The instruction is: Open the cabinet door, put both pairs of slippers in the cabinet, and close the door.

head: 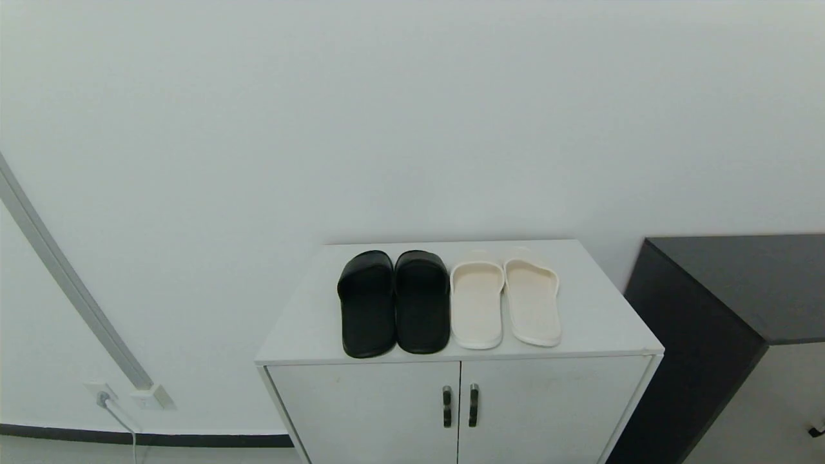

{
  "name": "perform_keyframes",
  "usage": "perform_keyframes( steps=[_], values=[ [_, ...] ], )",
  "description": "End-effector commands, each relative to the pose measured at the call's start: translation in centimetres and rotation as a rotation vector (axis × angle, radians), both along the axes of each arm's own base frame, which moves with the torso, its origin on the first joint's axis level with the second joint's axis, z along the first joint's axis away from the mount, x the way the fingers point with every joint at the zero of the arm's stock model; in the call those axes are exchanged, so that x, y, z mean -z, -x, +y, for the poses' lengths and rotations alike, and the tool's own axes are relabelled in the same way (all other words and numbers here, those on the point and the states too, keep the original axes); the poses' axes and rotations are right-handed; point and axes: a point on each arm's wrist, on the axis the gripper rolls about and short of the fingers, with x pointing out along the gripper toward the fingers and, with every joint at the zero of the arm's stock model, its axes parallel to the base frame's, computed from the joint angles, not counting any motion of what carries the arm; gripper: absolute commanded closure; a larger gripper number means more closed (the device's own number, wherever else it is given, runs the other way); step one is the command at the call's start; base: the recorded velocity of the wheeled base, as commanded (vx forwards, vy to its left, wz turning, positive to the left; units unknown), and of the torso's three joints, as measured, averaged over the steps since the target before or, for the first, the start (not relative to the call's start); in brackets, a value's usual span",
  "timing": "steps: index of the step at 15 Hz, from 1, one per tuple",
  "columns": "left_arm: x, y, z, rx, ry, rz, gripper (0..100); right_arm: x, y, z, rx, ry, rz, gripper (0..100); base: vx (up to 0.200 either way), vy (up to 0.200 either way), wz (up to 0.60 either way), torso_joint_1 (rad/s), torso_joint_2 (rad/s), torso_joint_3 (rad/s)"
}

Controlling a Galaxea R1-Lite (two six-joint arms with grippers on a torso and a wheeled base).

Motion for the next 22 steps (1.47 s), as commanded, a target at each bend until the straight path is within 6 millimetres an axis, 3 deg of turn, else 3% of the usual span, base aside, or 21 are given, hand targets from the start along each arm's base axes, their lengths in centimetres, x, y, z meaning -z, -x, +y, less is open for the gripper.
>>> perform_keyframes(
  steps=[1,4,5,6,7,8,10,11,16,19,22],
  values=[
    [0.0,0.0,0.0,0.0,0.0,0.002,100,0.0,0.0,0.0,0.0,0.001,-0.001,0,0.0,0.0,0.0,0.0,0.0,0.0],
    [0.0,0.0,0.0,0.0,-0.001,0.002,100,-0.2,-0.1,0.1,-0.026,0.044,0.007,0,0.0,0.0,0.0,0.0,0.0,0.0],
    [0.0,0.0,0.0,0.001,-0.001,0.0,100,-1.8,0.1,0.1,-0.03,0.023,-0.025,0,0.0,0.0,0.0,0.0,0.0,0.0],
    [0.0,0.0,0.0,0.001,-0.001,0.0,100,-5.3,0.6,0.1,-0.036,-0.063,-0.071,0,0.0,0.0,0.0,0.0,0.0,0.0],
    [0.0,0.0,0.0,0.001,-0.001,0.002,100,-6.4,0.3,0.1,-0.035,-0.091,-0.027,0,0.0,0.0,0.0,0.0,0.0,0.0],
    [0.0,0.0,0.0,0.0,-0.003,0.002,100,-4.6,-1.5,0.1,-0.049,0.0,0.202,0,0.0,0.0,0.0,0.0,0.0,0.0],
    [0.0,0.0,0.0,0.001,-0.001,0.002,100,-3.2,-2.8,0.2,-0.12,0.013,0.268,0,0.0,0.0,0.0,0.0,0.0,0.0],
    [0.0,0.0,0.0,0.001,-0.001,0.002,100,-3.3,-3.4,0.3,-0.144,0.003,0.29,0,0.0,0.0,0.0,0.0,0.0,0.0],
    [0.0,0.0,0.0,0.006,-0.003,0.0,100,-6.2,-10.3,1.5,-0.282,-0.041,0.424,0,0.0,0.0,0.0,0.0,0.0,0.0],
    [0.0,0.0,0.0,0.007,-0.001,0.0,100,-7.4,-14.8,4.0,-0.323,-0.056,0.421,0,0.0,0.0,0.0,0.0,0.0,0.0],
    [0.0,0.0,0.0,0.007,-0.003,0.0,100,-8.6,-17.0,9.2,-0.354,-0.09,0.427,0,0.0,0.0,0.0,0.0,0.0,0.0]
  ],
)
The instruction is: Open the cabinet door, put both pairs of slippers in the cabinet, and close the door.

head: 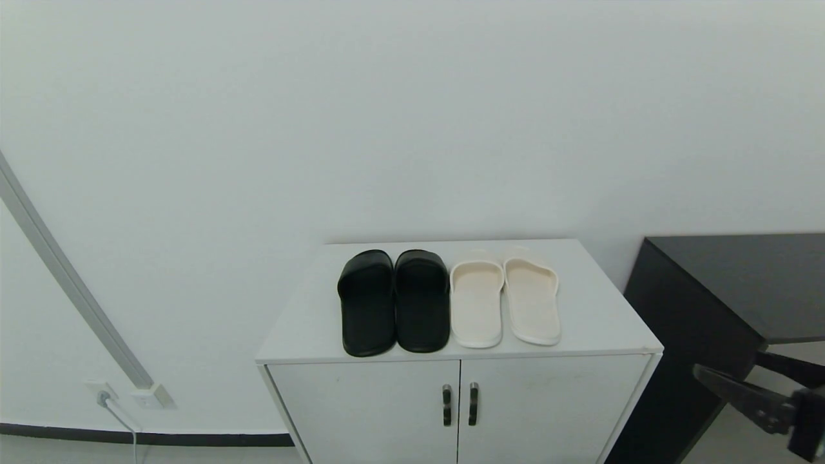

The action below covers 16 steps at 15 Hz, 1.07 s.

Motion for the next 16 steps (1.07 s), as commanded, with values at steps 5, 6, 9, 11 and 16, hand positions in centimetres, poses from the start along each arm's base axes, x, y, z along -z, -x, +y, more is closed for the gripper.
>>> perform_keyframes(
  steps=[5,6,9,11,16],
  values=[
    [0.0,0.0,0.0,-0.001,0.001,0.001,100,-0.9,-6.6,11.3,-0.045,-0.007,0.063,0,0.0,0.0,0.0,0.0,0.0,0.0],
    [0.0,0.0,0.0,0.001,0.001,0.001,100,-1.2,-7.2,12.4,-0.038,-0.011,0.05,0,0.0,0.0,0.0,0.0,0.0,0.0],
    [0.0,0.0,0.0,0.001,0.001,0.003,100,-1.0,-9.4,15.5,0.005,0.014,0.03,0,0.0,0.0,0.0,0.0,0.0,0.0],
    [0.0,0.0,0.0,0.001,0.001,0.003,100,-0.9,-10.2,16.3,0.036,0.021,0.017,0,0.0,0.0,0.0,0.0,0.0,0.0],
    [0.0,0.0,0.0,0.001,0.001,0.003,100,1.5,-14.6,20.1,0.151,0.052,-0.039,0,0.0,0.0,0.0,0.0,0.0,0.0]
  ],
)
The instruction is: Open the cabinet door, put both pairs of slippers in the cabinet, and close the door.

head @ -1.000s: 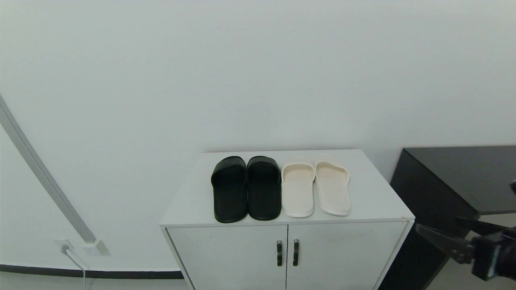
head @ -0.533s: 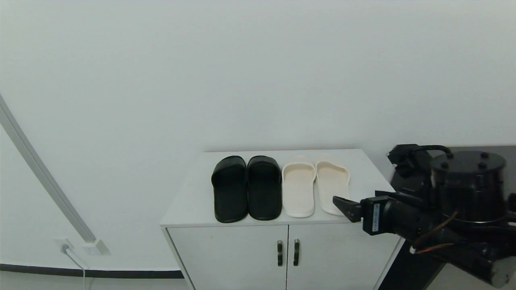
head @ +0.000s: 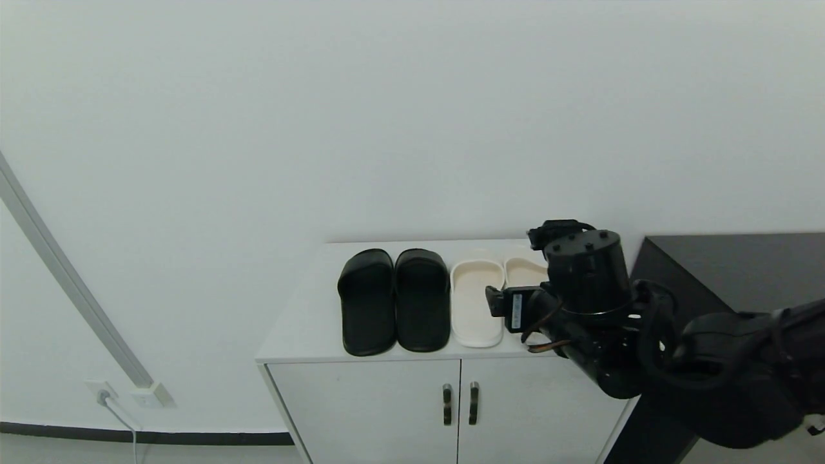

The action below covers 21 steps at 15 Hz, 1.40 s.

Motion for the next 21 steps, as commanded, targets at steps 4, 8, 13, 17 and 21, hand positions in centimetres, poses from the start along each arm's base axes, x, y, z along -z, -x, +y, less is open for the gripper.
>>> perform_keyframes(
  steps=[4,8,13,17,21],
  values=[
    [0.0,0.0,0.0,-0.001,0.0,0.001,100,4.2,-6.4,2.8,0.136,0.045,-0.019,0,0.0,0.0,0.0,0.0,0.0,0.0],
    [0.0,0.0,0.0,-0.001,0.0,0.001,100,5.3,-10.6,3.1,0.184,0.068,-0.048,0,0.0,0.0,0.0,0.0,0.0,0.0],
    [0.0,0.0,0.0,-0.001,0.0,0.001,100,6.0,-13.1,3.3,0.2,0.094,-0.071,0,0.0,0.0,0.0,0.0,0.0,0.0],
    [0.0,0.0,0.0,-0.001,0.0,0.001,100,6.2,-13.5,3.2,0.207,0.091,-0.073,100,0.0,0.0,0.0,0.0,0.0,0.0],
    [0.0,0.0,0.0,-0.001,0.002,0.001,100,5.1,-12.7,2.8,0.206,0.088,-0.08,100,0.0,0.0,0.0,0.0,0.0,0.0]
  ],
)
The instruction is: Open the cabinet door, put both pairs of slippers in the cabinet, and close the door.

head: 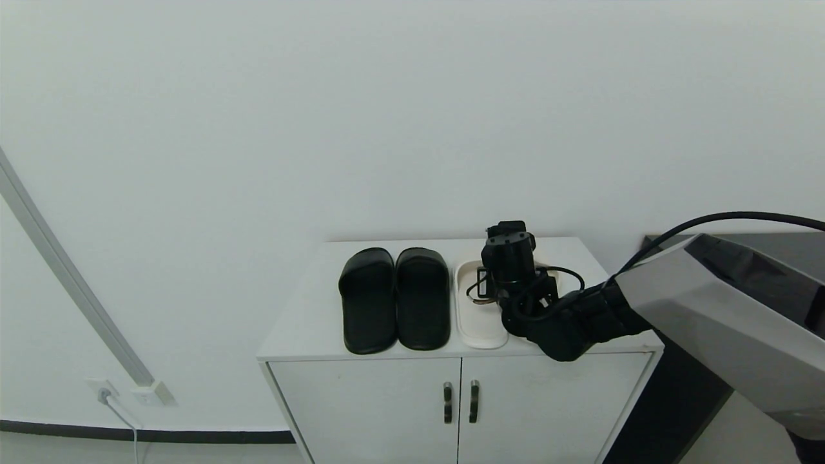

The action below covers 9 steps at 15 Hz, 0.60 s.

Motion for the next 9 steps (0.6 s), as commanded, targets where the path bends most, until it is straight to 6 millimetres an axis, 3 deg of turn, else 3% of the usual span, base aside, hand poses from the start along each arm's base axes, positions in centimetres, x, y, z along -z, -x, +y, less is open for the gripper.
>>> perform_keyframes(
  steps=[1,4,7,9],
  values=[
    [0.0,0.0,0.0,0.0,0.0,0.0,100,-1.6,0.9,-0.5,-0.003,-0.01,-0.015,100,0.0,0.0,0.0,0.0,0.0,0.0],
    [0.0,0.0,0.0,0.0,0.003,0.0,100,-4.8,3.8,-1.9,-0.021,-0.009,-0.036,100,0.0,0.0,0.0,0.0,0.0,0.0],
    [0.0,0.0,0.0,0.0,0.003,0.0,100,-7.3,8.5,-3.7,-0.088,0.012,-0.035,100,0.0,0.0,0.0,0.0,0.0,0.0],
    [0.0,0.0,0.0,0.0,0.002,0.0,100,-8.2,12.3,-4.6,-0.247,0.009,-0.042,100,0.0,0.0,0.0,0.0,0.0,0.0]
  ],
)
